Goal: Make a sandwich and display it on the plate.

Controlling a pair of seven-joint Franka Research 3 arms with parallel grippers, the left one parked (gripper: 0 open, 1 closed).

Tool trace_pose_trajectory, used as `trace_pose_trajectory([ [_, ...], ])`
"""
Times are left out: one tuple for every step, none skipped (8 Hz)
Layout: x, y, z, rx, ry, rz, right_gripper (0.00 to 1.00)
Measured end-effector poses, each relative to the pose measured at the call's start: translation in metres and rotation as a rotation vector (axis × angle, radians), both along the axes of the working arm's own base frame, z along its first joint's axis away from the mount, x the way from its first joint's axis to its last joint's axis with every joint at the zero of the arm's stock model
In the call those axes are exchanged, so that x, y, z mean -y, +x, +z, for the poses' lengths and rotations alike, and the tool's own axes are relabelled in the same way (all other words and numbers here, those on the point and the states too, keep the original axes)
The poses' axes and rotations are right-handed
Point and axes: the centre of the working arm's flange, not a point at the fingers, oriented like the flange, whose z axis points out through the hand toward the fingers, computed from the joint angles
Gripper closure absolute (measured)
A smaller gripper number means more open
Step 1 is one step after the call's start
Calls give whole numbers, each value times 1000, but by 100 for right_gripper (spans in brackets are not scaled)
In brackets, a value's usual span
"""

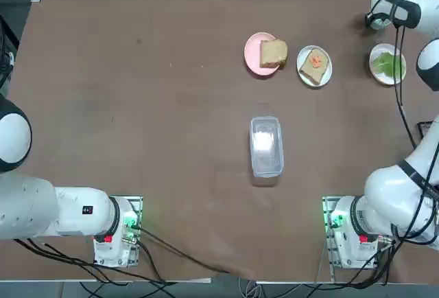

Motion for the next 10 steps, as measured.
trace_pose_trajectory([
  [-3, 1, -2, 7, 6, -19, 91],
  [-9, 2, -4, 10, 10, -28, 77],
  [-13, 4, -5, 12, 13, -33, 60],
  [-14, 5, -2, 16, 12, -35, 43],
  [-11, 6, 5, 19, 6, -40, 26],
  [-6, 6, 17, 23, -7, -44, 7],
  [2, 6, 36, 30, -28, -46, 0],
  [14, 2, 59, 18, -50, -43, 0],
  [22, -5, 83, -26, -72, -41, 0],
  [24, -17, 102, -79, -86, -46, 0],
])
